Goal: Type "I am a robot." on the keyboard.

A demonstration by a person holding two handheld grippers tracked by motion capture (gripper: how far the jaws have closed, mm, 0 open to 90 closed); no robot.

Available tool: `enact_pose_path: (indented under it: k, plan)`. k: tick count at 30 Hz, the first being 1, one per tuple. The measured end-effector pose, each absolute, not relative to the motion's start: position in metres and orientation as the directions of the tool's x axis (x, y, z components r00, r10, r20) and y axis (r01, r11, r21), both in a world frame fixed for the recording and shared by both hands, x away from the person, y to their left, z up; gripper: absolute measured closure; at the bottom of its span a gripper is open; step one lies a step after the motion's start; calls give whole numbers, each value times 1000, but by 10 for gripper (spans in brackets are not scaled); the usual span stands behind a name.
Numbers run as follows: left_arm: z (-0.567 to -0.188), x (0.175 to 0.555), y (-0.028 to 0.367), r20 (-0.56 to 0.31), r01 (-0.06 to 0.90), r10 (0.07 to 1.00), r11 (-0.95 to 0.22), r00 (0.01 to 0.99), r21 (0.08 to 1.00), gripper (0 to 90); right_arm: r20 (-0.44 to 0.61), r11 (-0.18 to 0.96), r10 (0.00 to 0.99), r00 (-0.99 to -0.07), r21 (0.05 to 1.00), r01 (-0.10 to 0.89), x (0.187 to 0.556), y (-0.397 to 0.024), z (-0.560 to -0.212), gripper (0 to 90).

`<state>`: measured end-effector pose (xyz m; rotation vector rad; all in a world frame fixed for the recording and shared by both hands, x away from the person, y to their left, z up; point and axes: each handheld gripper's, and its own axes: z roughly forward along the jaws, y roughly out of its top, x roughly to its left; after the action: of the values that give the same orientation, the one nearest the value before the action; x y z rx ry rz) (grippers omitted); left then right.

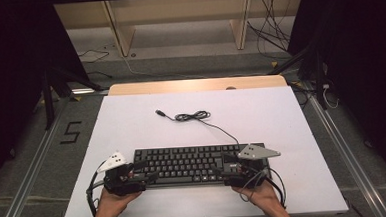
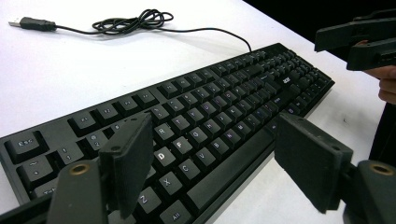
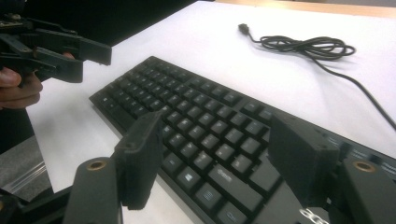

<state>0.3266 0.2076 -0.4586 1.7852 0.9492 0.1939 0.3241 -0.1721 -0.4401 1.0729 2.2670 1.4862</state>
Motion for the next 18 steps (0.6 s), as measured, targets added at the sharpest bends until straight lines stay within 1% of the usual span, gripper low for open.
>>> enact_pose_path:
  k: [8,14,18]
  plan:
    - [-458,326,208,-298,503,675,-126,675,855,277,177,211,708,-684,871,444,314,-194,-442,351]
    - [-458,326,208,-298,500,672,-124,678,857,274,150,231,726,-671,866,443,308,-203,-444,328]
    - [-457,325,208,-301,498,669,-119,680,859,272,146,223,737,-660,869,442,305,-210,-445,321]
